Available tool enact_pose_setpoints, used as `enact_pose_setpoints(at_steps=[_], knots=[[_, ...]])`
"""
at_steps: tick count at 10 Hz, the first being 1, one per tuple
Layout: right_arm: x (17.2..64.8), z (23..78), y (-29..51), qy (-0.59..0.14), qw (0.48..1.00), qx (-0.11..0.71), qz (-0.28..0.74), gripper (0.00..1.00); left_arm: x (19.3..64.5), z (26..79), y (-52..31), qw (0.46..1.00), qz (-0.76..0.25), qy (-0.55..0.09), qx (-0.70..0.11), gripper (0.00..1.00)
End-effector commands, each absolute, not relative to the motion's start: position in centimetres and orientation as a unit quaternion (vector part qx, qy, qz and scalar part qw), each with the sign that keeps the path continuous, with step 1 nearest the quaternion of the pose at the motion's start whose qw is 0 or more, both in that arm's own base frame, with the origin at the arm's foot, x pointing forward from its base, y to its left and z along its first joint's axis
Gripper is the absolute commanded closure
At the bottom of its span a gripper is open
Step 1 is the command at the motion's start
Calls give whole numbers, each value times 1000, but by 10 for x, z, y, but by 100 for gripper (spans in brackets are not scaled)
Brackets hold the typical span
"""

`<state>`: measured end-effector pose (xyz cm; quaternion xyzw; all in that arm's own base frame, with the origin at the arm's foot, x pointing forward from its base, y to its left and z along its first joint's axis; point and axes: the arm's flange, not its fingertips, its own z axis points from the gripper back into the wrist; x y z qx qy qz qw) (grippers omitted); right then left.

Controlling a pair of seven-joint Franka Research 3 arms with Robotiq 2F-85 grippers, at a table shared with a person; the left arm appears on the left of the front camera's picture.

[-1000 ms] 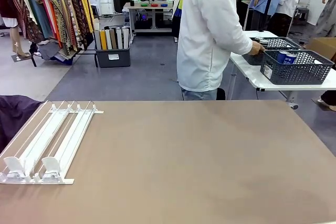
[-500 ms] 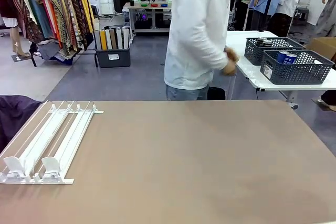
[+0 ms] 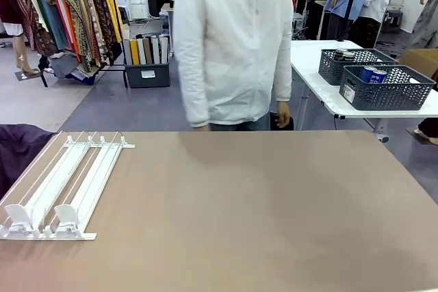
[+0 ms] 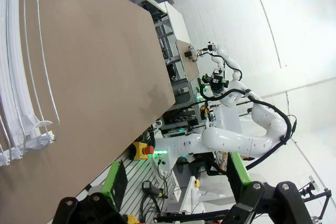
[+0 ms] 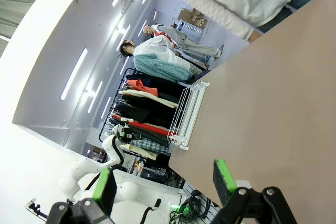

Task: Retrieve and store the cans from the dispenser.
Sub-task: Pick up one can from the Automatic Can Dispenser and place it in the middle of the table.

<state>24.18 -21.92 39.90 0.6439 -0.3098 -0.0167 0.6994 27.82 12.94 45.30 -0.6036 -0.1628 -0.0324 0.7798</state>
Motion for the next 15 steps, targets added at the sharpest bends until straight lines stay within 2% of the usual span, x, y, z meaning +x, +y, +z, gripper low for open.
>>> enact_pose_setpoints(at_steps=[1, 15], knots=[[241, 403, -220, -306, 699, 646, -14, 0, 277, 455, 128, 775, -28, -163, -609, 0], [241, 403, -220, -306, 699, 646, -14, 0, 277, 455, 128, 775, -28, -163, -609, 0]])
